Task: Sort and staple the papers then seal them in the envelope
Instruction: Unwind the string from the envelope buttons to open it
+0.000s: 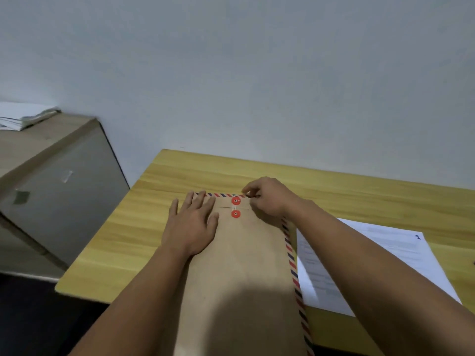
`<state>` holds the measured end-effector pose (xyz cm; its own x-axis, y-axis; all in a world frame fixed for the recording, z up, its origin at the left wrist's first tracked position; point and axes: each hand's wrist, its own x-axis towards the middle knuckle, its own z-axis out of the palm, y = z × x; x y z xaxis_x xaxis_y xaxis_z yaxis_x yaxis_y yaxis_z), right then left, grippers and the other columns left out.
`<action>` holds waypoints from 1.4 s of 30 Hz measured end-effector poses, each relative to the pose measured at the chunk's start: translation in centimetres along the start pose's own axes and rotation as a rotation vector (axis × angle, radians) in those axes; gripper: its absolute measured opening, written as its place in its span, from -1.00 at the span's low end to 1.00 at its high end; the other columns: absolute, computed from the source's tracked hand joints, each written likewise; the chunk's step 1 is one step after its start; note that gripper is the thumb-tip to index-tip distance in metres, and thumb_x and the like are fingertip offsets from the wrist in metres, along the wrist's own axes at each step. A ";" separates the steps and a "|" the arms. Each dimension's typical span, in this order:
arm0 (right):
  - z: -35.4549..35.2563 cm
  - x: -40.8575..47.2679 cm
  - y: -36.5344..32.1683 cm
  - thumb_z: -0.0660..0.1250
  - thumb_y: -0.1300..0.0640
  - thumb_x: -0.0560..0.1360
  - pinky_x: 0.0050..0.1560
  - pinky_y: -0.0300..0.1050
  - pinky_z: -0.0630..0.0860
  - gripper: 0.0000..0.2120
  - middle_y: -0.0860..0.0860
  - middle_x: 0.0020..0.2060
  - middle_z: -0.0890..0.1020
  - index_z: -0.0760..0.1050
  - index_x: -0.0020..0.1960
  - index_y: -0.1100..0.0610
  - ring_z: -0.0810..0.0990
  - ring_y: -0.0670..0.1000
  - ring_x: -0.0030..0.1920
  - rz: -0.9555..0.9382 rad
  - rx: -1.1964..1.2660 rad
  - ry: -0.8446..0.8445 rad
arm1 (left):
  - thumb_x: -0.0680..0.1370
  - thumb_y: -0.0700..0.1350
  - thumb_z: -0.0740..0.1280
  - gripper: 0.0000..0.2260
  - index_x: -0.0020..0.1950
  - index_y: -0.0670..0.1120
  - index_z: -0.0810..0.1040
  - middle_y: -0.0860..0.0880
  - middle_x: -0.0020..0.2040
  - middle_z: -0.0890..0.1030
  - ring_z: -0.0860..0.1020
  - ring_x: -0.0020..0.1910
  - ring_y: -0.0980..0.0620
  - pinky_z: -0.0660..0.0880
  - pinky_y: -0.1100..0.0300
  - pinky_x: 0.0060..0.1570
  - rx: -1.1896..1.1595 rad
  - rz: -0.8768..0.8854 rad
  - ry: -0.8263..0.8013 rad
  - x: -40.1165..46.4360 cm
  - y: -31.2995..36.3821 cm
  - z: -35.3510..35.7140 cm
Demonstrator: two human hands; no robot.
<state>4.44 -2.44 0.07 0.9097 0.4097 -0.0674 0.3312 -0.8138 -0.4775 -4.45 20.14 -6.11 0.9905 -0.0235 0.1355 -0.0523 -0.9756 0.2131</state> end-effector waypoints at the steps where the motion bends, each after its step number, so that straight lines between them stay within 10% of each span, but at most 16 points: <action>1: -0.3 0.6 -0.3 0.39 0.18 0.54 0.24 -0.06 0.56 -0.65 0.00 0.18 0.70 0.65 0.30 0.01 0.64 0.03 0.18 -0.030 -0.038 -0.017 | 0.66 0.21 -0.03 -0.48 0.63 0.14 0.18 0.06 0.67 0.11 -0.01 0.66 -0.02 -0.08 -0.19 0.58 0.000 0.002 0.001 0.0 0.0 0.0; 9: -0.6 3.1 -3.5 0.32 0.05 0.53 -0.16 -0.11 0.52 -0.75 -0.14 0.00 0.74 0.72 0.11 -0.14 0.66 0.05 0.01 -0.351 -0.580 -0.069 | 0.66 0.21 -0.03 -0.48 0.62 0.14 0.19 0.06 0.67 0.10 -0.02 0.66 -0.01 -0.09 -0.19 0.58 -0.008 0.010 0.011 -0.1 0.0 -0.2; 23: -0.9 4.6 -4.6 0.19 0.05 0.57 -0.24 -0.04 0.50 -0.77 0.01 -0.17 0.64 0.60 -0.08 0.07 0.60 0.14 -0.18 -0.501 -0.903 -0.185 | 0.66 0.22 -0.04 -0.47 0.62 0.14 0.21 0.06 0.67 0.11 -0.03 0.66 -0.01 -0.10 -0.20 0.58 -0.007 0.005 0.013 -0.1 0.2 -0.4; 34: 0.7 0.3 -3.3 0.42 0.12 0.49 -0.11 0.05 0.57 -0.95 -0.05 -0.19 0.65 0.58 -0.15 0.07 0.59 0.00 -0.18 -0.348 -0.082 -0.096 | 0.68 0.11 0.00 -0.52 0.62 0.13 0.22 0.06 0.66 0.13 0.00 0.66 -0.01 -0.09 -0.18 0.58 -0.028 -0.008 0.027 -0.4 0.5 -0.5; 39: 0.7 -2.8 -2.3 0.46 0.28 0.43 -0.15 -0.23 0.51 -0.80 0.01 -0.09 0.76 0.62 -0.31 0.04 0.62 -0.18 -0.24 -0.172 0.386 -0.162 | 0.68 0.11 -0.01 -0.52 0.62 0.13 0.22 0.05 0.66 0.13 0.00 0.66 -0.02 -0.09 -0.19 0.59 -0.026 -0.015 0.018 -0.4 0.5 -0.6; 42: 0.0 -4.0 -1.9 0.46 0.36 0.44 -0.07 -0.13 0.61 -0.77 0.16 -0.10 0.78 0.61 -0.31 0.10 0.76 0.08 -0.03 -0.088 0.568 -0.203 | 0.68 0.11 -0.01 -0.52 0.62 0.14 0.21 0.06 0.67 0.13 0.00 0.66 -0.01 -0.09 -0.18 0.59 -0.021 -0.021 0.015 -0.4 0.6 -0.7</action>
<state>0.18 -2.54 1.30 0.8004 0.5816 -0.1453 0.1672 -0.4494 -0.8776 -4.94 19.69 -5.35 0.9894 -0.0001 0.1449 -0.0347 -0.9710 0.2366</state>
